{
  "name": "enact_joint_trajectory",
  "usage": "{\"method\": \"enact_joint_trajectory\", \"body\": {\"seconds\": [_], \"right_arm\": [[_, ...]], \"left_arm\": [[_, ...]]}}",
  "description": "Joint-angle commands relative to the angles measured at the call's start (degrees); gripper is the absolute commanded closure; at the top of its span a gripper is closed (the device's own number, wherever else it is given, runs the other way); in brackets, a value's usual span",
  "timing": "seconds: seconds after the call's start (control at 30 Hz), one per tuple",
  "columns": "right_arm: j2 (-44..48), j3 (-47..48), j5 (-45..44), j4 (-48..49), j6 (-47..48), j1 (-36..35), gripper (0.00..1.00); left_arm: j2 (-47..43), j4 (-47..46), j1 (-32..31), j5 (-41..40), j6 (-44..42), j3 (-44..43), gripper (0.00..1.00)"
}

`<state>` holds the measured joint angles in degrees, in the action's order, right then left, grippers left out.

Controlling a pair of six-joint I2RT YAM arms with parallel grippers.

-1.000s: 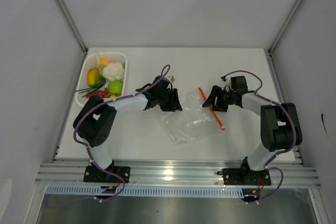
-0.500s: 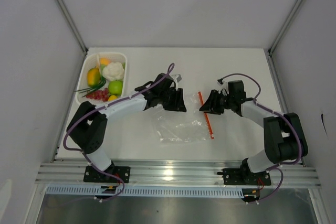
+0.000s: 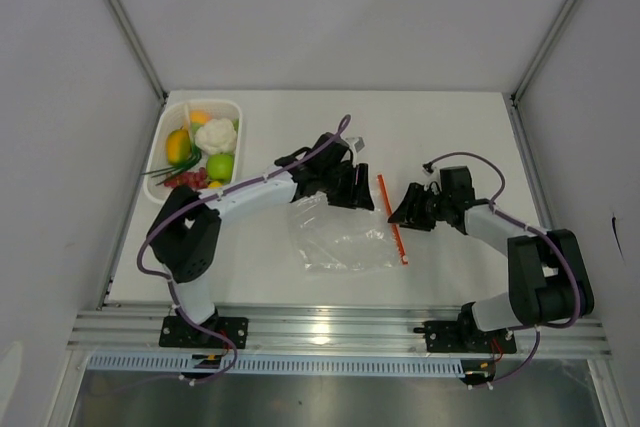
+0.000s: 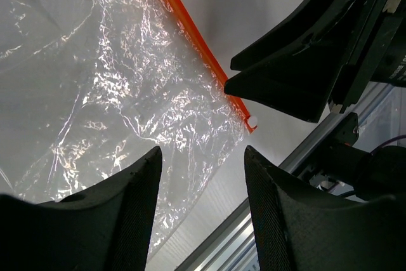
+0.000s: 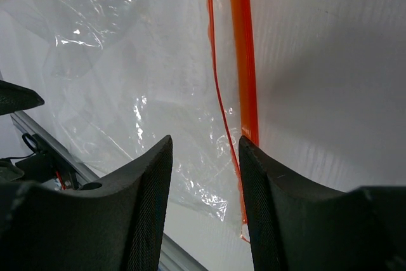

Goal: Place the food in the zip-top bag and seal the zipper
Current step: Pick up the zipper food storage bag at the center of the board.

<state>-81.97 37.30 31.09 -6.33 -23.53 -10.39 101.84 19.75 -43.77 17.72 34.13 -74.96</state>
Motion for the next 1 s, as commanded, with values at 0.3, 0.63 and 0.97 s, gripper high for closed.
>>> {"method": "enact_joint_trajectory", "body": {"seconds": [0.3, 0.63, 0.97], "right_arm": [[-4.42, -0.38, 1.16, 4.30, 2.35, -1.73, 0.55], [-3.02, -0.83, 0.12, 6.69, 1.12, -5.77, 1.00], [11.13, 5.41, -16.40, -8.08, 4.80, -16.58, 1.00]], "left_arm": [[5.56, 2.40, -0.62, 1.45, 1.82, -7.04, 0.42], [6.52, 3.54, -0.70, 1.27, 1.55, -7.83, 0.43], [4.60, 6.18, -1.32, 0.39, 0.94, -7.92, 0.42]]}}
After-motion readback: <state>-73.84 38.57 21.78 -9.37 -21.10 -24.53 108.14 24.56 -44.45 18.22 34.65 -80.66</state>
